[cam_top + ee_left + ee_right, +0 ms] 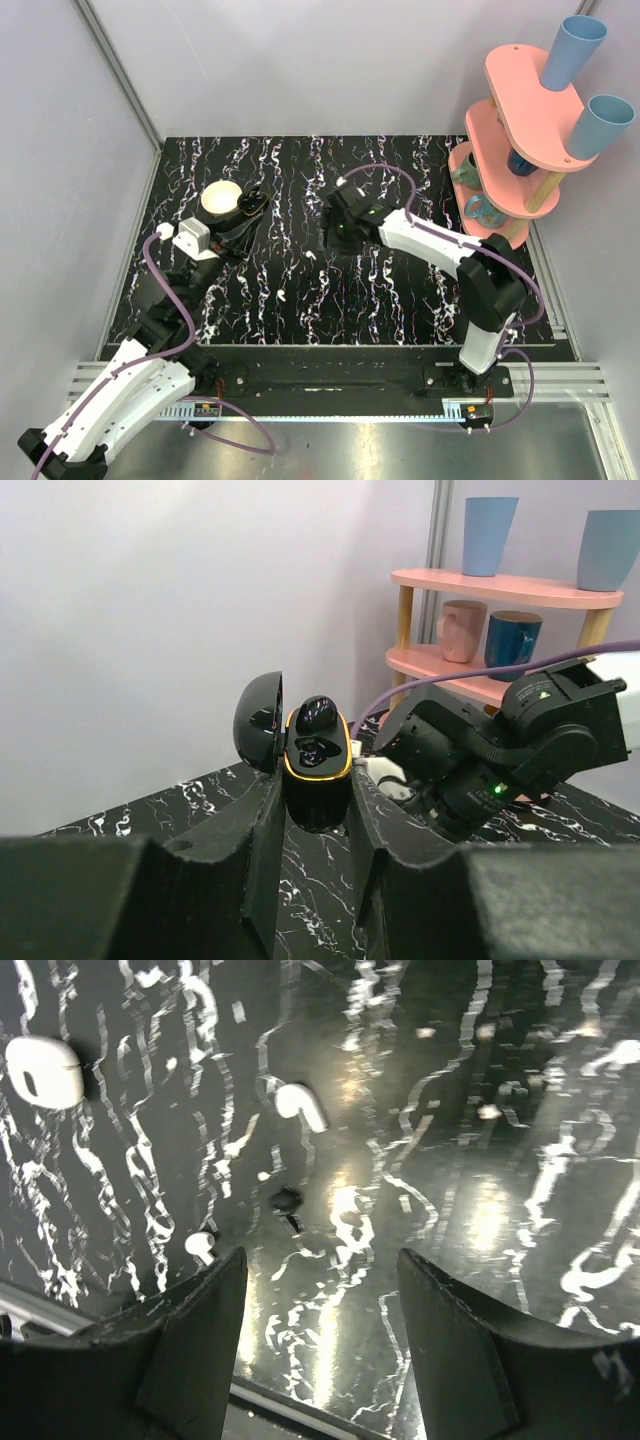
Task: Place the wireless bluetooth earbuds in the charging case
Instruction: Pick up the left earbud from the center of the board.
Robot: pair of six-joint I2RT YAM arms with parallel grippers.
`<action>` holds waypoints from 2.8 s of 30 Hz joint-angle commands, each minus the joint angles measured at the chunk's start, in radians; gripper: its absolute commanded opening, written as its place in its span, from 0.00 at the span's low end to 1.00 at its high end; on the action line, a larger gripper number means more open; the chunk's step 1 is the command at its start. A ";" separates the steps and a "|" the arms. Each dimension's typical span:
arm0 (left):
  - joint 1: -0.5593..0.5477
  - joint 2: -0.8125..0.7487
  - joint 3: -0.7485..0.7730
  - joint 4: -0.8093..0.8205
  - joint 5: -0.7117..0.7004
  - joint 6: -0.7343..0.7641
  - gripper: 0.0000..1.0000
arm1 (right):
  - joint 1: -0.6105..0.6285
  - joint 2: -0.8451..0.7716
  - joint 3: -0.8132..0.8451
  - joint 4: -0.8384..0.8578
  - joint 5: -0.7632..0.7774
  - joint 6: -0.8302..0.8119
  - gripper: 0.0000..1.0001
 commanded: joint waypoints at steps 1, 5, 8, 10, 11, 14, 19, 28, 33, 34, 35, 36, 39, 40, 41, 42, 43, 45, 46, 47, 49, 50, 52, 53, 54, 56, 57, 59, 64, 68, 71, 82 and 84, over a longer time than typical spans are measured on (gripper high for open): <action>0.002 -0.025 0.000 0.010 -0.050 0.015 0.00 | 0.076 0.069 0.130 -0.058 0.072 -0.022 0.68; 0.002 -0.042 -0.003 -0.001 -0.088 0.055 0.00 | 0.099 0.119 0.152 -0.061 0.085 -0.005 0.66; 0.002 -0.061 -0.005 -0.018 -0.157 0.064 0.00 | 0.113 0.152 0.170 -0.062 0.089 0.000 0.64; 0.002 -0.075 -0.009 -0.035 -0.218 0.076 0.00 | 0.125 0.178 0.190 -0.061 0.089 -0.005 0.64; 0.002 -0.090 -0.012 -0.043 -0.238 0.074 0.00 | 0.131 0.185 0.198 -0.062 0.097 -0.008 0.64; 0.002 -0.120 -0.029 -0.056 -0.283 0.085 0.00 | 0.153 0.215 0.229 -0.070 0.124 -0.019 0.63; 0.002 -0.171 -0.039 -0.108 -0.314 0.096 0.00 | 0.170 0.250 0.243 -0.076 0.132 -0.020 0.61; 0.002 -0.203 -0.066 -0.118 -0.312 0.076 0.00 | 0.197 0.284 0.250 -0.105 0.152 0.010 0.59; 0.002 -0.217 -0.068 -0.122 -0.309 0.074 0.00 | 0.206 0.305 0.261 -0.108 0.166 0.015 0.60; 0.002 -0.219 -0.068 -0.124 -0.311 0.076 0.00 | 0.208 0.308 0.266 -0.108 0.166 0.015 0.60; 0.002 -0.220 -0.068 -0.124 -0.311 0.074 0.00 | 0.208 0.311 0.269 -0.108 0.167 0.015 0.59; 0.002 -0.220 -0.068 -0.125 -0.314 0.073 0.00 | 0.206 0.319 0.270 -0.108 0.166 0.013 0.59; 0.002 -0.222 -0.068 -0.130 -0.314 0.067 0.00 | 0.213 0.331 0.284 -0.110 0.172 0.009 0.59; 0.002 -0.222 -0.068 -0.130 -0.314 0.065 0.00 | 0.213 0.334 0.290 -0.108 0.175 0.007 0.59; 0.002 -0.222 -0.069 -0.129 -0.315 0.065 0.00 | 0.214 0.339 0.293 -0.108 0.180 0.007 0.59; 0.002 -0.222 -0.068 -0.130 -0.315 0.064 0.00 | 0.216 0.340 0.298 -0.108 0.181 0.006 0.58; 0.002 -0.222 -0.068 -0.132 -0.314 0.065 0.00 | 0.217 0.342 0.299 -0.108 0.184 0.004 0.58; 0.002 -0.225 -0.071 -0.130 -0.317 0.061 0.00 | 0.220 0.348 0.307 -0.115 0.184 0.004 0.57; 0.002 -0.223 -0.071 -0.129 -0.318 0.062 0.00 | 0.222 0.351 0.312 -0.121 0.189 0.006 0.56; 0.000 -0.226 -0.071 -0.130 -0.318 0.061 0.00 | 0.222 0.357 0.315 -0.125 0.190 0.003 0.56; 0.000 -0.225 -0.072 -0.130 -0.320 0.058 0.00 | 0.225 0.362 0.324 -0.134 0.195 0.003 0.56; 0.002 -0.225 -0.072 -0.129 -0.320 0.058 0.00 | 0.225 0.368 0.327 -0.138 0.199 0.004 0.55; 0.002 -0.225 -0.072 -0.128 -0.321 0.056 0.00 | 0.226 0.370 0.330 -0.141 0.204 0.001 0.54; 0.002 -0.225 -0.074 -0.125 -0.321 0.055 0.00 | 0.226 0.370 0.332 -0.141 0.206 0.003 0.54; 0.002 -0.225 -0.074 -0.125 -0.321 0.056 0.00 | 0.228 0.371 0.335 -0.141 0.206 0.003 0.54; 0.002 -0.225 -0.074 -0.125 -0.321 0.053 0.00 | 0.226 0.374 0.338 -0.148 0.210 0.003 0.51; 0.002 -0.226 -0.074 -0.125 -0.321 0.055 0.00 | 0.226 0.374 0.338 -0.147 0.212 0.001 0.50; 0.002 -0.226 -0.075 -0.125 -0.321 0.055 0.00 | 0.226 0.380 0.341 -0.148 0.207 0.000 0.50; 0.002 -0.229 -0.077 -0.125 -0.323 0.050 0.00 | 0.228 0.388 0.353 -0.158 0.207 -0.003 0.49; 0.002 -0.225 -0.075 -0.125 -0.324 0.048 0.00 | 0.228 0.394 0.359 -0.159 0.203 -0.008 0.48; 0.000 -0.220 -0.077 -0.121 -0.323 0.047 0.00 | 0.228 0.402 0.365 -0.165 0.198 -0.007 0.47; 0.002 -0.223 -0.078 -0.121 -0.318 0.039 0.00 | 0.231 0.403 0.373 -0.167 0.187 -0.013 0.39; 0.002 -0.226 -0.078 -0.121 -0.321 0.041 0.00 | 0.232 0.400 0.371 -0.167 0.187 -0.016 0.40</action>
